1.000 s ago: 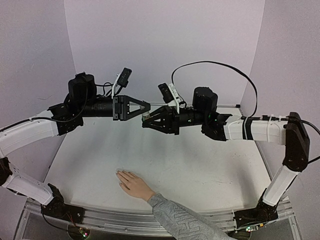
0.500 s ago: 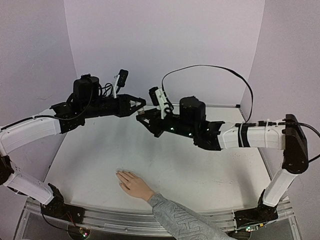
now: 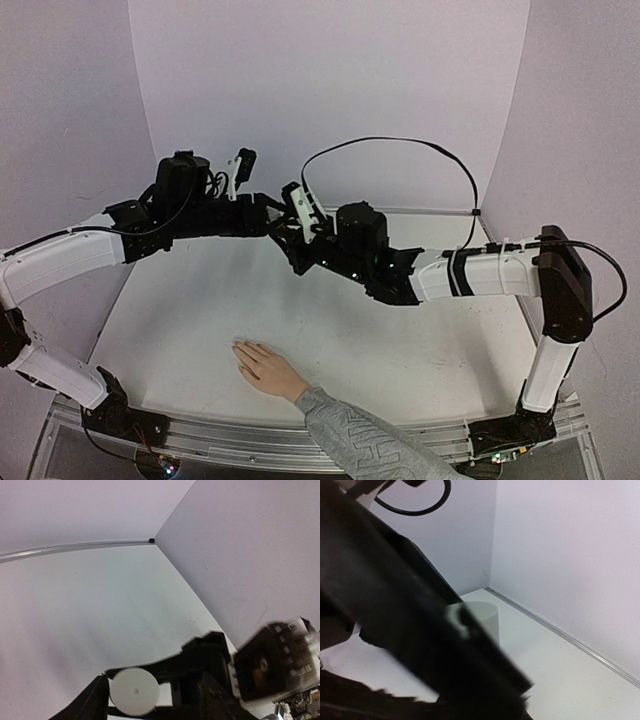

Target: Paint the nails

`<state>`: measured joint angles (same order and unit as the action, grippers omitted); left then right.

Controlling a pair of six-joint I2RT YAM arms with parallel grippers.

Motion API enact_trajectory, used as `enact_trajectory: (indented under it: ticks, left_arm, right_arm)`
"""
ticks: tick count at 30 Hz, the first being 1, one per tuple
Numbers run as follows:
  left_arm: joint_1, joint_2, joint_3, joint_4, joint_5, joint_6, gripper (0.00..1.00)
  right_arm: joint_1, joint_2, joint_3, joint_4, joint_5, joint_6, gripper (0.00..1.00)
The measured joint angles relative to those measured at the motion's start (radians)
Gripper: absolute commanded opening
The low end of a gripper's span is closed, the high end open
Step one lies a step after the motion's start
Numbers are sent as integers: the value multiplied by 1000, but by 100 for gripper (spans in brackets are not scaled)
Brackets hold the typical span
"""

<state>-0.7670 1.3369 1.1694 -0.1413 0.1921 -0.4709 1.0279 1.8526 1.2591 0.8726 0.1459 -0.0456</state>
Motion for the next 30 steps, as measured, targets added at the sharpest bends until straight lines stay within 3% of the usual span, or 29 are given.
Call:
enact_trajectory:
  ticks: [3, 6, 9, 14, 20, 30]
  left_arm:
    - [-13, -20, 0, -28, 48, 6, 83]
    - [-19, -57, 0, -44, 110, 24, 87]
    - [-19, -94, 1, -35, 205, 43, 86]
    - [-19, -104, 2, -13, 360, 68, 74]
    - [-20, -79, 3, -6, 451, 72, 56]
    - [-33, -53, 8, 11, 483, 74, 22]
  right_arm:
    - [-84, -39, -40, -5, -268, 36, 0]
    - [-178, -87, -76, -12, -561, 92, 0]
    - [-229, -114, -82, -12, -790, 145, 0]
    - [-220, -138, -84, -8, -1082, 205, 0]
    - [-208, -138, -84, -8, -1219, 242, 0]
    - [-211, -131, -80, -13, -1204, 271, 0]
